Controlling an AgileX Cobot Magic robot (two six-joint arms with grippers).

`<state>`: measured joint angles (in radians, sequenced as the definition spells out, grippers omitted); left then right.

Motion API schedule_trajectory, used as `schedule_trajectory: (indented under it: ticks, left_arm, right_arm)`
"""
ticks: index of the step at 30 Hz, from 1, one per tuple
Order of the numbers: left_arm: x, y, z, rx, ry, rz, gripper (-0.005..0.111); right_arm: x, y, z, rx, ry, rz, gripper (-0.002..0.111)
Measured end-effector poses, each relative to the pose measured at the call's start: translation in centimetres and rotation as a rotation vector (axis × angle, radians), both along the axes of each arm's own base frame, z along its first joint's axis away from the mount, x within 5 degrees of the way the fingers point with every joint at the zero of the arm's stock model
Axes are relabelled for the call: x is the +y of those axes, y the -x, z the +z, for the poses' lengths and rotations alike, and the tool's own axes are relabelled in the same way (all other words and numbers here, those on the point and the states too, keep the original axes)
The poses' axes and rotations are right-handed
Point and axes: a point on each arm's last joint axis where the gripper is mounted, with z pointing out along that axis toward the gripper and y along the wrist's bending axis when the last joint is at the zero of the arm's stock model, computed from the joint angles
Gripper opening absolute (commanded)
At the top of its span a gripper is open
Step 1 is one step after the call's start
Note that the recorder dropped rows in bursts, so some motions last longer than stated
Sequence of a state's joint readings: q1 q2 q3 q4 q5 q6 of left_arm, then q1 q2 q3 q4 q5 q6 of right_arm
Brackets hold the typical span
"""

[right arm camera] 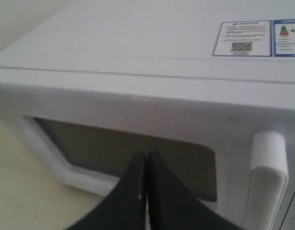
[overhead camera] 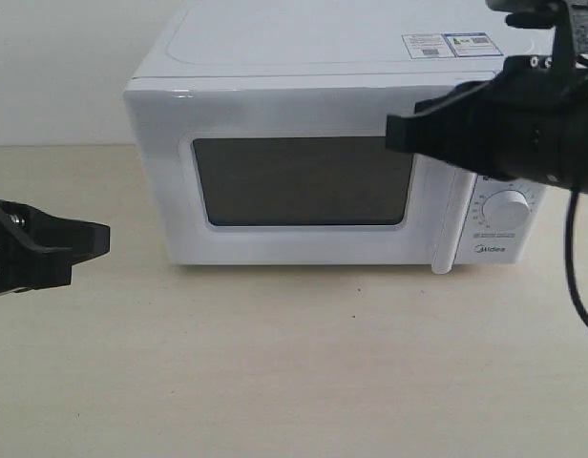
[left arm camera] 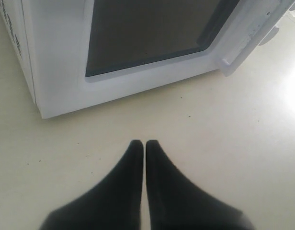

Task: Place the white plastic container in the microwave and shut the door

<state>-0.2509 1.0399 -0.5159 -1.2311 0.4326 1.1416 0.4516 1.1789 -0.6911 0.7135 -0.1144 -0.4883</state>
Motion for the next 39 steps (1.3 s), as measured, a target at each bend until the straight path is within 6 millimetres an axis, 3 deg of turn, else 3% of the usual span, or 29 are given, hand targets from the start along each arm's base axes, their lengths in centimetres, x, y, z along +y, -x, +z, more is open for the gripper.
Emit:
schedule_trajectory:
  ticks: [3,6,12,20,25,31,36,39]
  left_arm:
    - [0.0,0.0,0.0,0.0,0.0,0.0,0.004]
    - [0.0,0.0,0.0,0.0,0.0,0.0,0.004]
    - [0.0,0.0,0.0,0.0,0.0,0.0,0.004]
    - [0.0,0.0,0.0,-0.002,-0.001,0.003,0.004]
    - [0.1,-0.1,0.0,-0.004,-0.003,0.009,0.004]
    - [0.1,-0.1,0.0,-0.004,-0.003,0.009,0.004]
    - [0.1,-0.1,0.0,-0.006,-0.004,0.012,0.004]
    - [0.1,-0.1,0.0,-0.006,-0.004,0.012,0.004]
  right_arm:
    - [-0.3,3.7,0.9,0.015,-0.02,0.112,0.0]
    - [-0.8,5.8,2.7,-0.041,-0.054,0.15,0.0]
    - [-1.9,7.9,4.7,-0.142,-0.09,0.16,0.0]
    - [-3.7,10.2,5.9,-0.253,-0.066,0.139,0.0]
    - [-6.1,11.5,3.9,-0.268,-0.052,0.015,0.0]
    - [-8.7,15.1,-1.5,-0.289,-0.07,-0.159,0.0]
    - [-9.4,17.2,-4.4,-0.367,-0.084,-0.226,0.0]
    - [-9.5,17.9,-5.0,-0.408,-0.092,-0.228,0.0]
